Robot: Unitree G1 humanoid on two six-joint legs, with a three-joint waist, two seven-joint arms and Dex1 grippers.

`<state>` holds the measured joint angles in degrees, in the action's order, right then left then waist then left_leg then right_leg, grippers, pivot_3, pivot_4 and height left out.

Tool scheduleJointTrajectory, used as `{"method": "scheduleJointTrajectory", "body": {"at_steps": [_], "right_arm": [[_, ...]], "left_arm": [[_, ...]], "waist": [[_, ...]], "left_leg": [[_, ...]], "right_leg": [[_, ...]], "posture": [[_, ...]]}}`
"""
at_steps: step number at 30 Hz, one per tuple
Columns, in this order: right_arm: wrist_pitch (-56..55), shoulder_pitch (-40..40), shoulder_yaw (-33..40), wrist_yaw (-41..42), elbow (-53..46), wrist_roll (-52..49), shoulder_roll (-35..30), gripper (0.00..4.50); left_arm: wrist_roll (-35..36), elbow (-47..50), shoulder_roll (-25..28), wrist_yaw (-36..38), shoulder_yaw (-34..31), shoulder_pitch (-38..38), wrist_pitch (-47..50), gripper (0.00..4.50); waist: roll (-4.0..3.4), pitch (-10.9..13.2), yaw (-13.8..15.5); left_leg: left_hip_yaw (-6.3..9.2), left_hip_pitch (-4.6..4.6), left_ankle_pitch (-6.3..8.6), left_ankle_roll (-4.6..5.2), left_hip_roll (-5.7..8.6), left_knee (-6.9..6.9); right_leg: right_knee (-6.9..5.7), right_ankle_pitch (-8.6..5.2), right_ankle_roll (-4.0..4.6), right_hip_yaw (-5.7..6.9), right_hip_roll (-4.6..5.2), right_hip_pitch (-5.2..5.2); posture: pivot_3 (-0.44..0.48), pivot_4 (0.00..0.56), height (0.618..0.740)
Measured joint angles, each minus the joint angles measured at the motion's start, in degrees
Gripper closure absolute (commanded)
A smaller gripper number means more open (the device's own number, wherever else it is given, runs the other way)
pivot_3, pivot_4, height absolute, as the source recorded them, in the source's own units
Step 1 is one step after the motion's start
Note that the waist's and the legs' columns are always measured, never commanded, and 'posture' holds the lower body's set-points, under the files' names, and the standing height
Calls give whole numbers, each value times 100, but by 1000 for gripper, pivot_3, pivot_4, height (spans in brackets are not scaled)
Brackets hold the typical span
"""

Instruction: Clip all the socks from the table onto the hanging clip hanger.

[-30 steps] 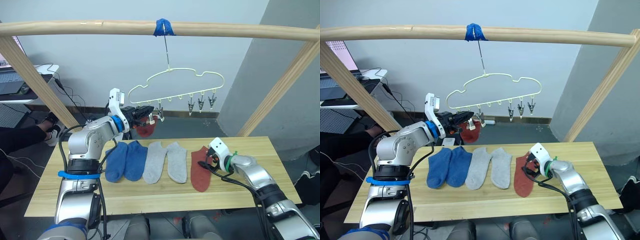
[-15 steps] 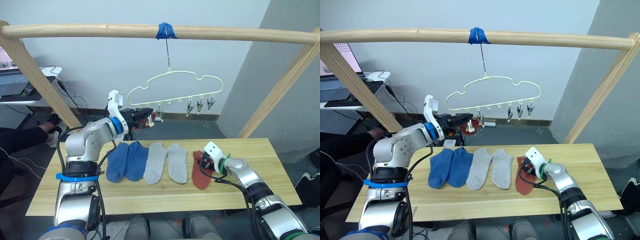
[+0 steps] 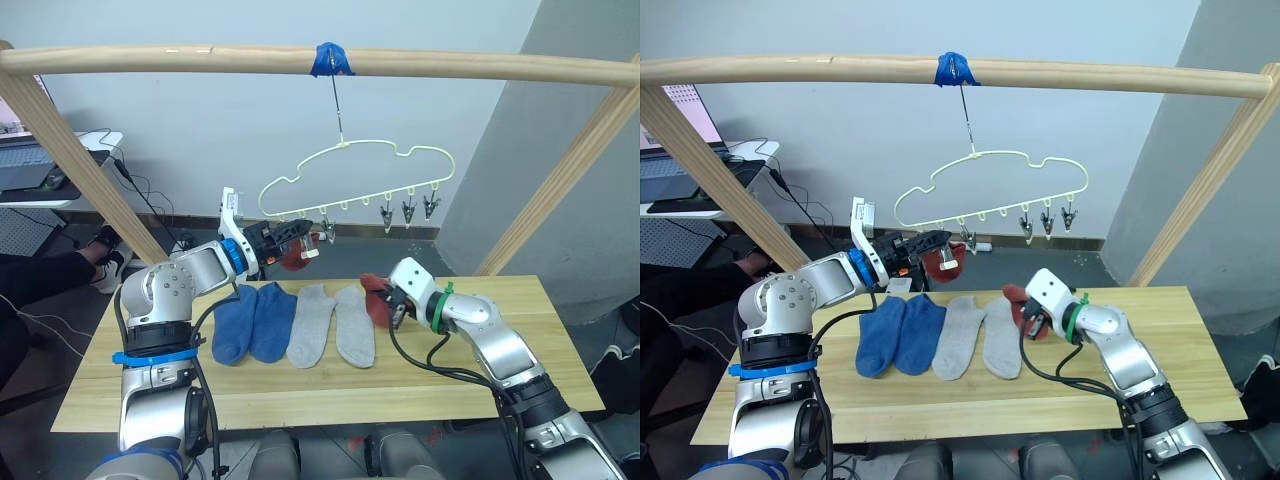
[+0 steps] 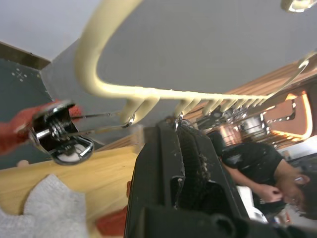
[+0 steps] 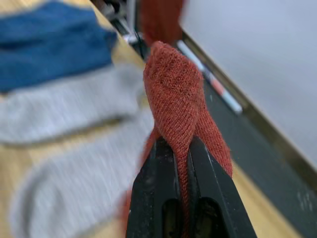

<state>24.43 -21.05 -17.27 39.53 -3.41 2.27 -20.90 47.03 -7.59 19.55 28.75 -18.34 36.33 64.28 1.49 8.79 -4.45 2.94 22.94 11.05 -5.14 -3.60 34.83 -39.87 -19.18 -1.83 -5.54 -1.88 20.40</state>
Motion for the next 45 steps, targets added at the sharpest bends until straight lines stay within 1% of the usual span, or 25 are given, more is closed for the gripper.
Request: {"method": "scheduleJointTrajectory", "body": {"at_steps": [4, 7, 13, 20, 23, 30, 37, 39, 40, 41, 42, 45], "right_arm": [[345, -476, -226, -81, -185, 87, 370, 4477], [496, -645, -300, -114, -166, 93, 576, 4477], [468, -962, -466, -184, 175, 179, 700, 4477], [363, -1127, -635, -214, 370, 316, 830, 4477], [380, -1127, -635, -213, 371, 293, 904, 4477], [979, -1370, -265, -210, 362, -169, 1143, 4477], [1257, -1393, -156, -281, 362, -395, 1274, 4477], [1269, -1393, -140, -318, 362, -431, 1306, 4500], [1269, -1393, -140, -329, 362, -450, 1310, 4500], [1271, -1393, -140, -332, 362, -463, 1308, 4500], [1274, -1394, -140, -334, 362, -475, 1306, 4500], [1272, -1447, -139, -338, 362, -528, 1306, 4500]], "left_arm": [[55, -78, -91, -114, -12, 69, 48, 4500], [81, -113, -99, -151, -12, 98, 44, 4500], [100, -112, -150, -194, 7, 101, 27, 4500], [105, -113, -191, -218, 10, 102, 12, 4500], [110, -110, -199, -213, 16, 102, 13, 4500], [106, -107, -190, -165, 63, 101, -16, 4500], [-88, -59, -114, 95, 333, 25, -483, 4500], [-121, -46, -92, 148, 362, 19, -589, 3863], [-130, -46, -86, 170, 361, 11, -612, 3603], [-129, -48, -84, 185, 359, -3, -621, 3230], [-128, -52, -82, 193, 360, -24, -616, 2937], [-127, -52, -71, 203, 360, -51, -603, 1998]], "waist": [[1, 1, 5], [0, 1, 12], [1, 2, 17], [1, 2, 17], [0, 3, 17], [-1, 8, 16], [-2, 9, 14], [-2, 9, 17], [-2, 9, 18], [-2, 9, 22], [-2, 9, 28], [-2, 10, 50]], "left_leg": [[1, 0, 0, -1, -2, -1], [1, 3, 2, -3, -1, -3], [0, 7, 4, -7, -1, -6], [-1, 8, 5, -8, -1, -8], [-1, 8, 6, -8, -1, -9], [0, 9, 6, -9, -1, -10], [-1, 24, 6, -10, -3, -25], [-1, 52, 6, -10, -3, -23], [0, 83, 5, -10, -3, -18], [0, 103, 5, -11, -2, -11], [0, 110, 5, -11, -2, -8], [2, 109, 5, -10, -3, -10]], "right_leg": [[0, 0, 0, 3, 0, 3], [0, 0, 0, 3, 1, 5], [7, -1, 0, 3, 2, 8], [10, -1, -1, 2, 2, 10], [11, -1, -1, 2, 2, 10], [12, -1, -1, 3, 2, 11], [28, -1, -1, 3, 2, 26], [25, 0, 0, 3, 2, 56], [18, 0, 0, 4, 2, 87], [8, 3, 5, 4, 2, 107], [3, 14, 24, 4, 3, 114], [3, 14, 25, 8, 3, 115]], "posture": [[6, 131, 740], [3, 133, 740], [6, 132, 740], [6, 133, 740], [5, 132, 740], [5, 132, 740], [2, 132, 740], [2, 132, 740], [2, 132, 740], [2, 132, 740], [2, 132, 740], [2, 132, 740]]}}
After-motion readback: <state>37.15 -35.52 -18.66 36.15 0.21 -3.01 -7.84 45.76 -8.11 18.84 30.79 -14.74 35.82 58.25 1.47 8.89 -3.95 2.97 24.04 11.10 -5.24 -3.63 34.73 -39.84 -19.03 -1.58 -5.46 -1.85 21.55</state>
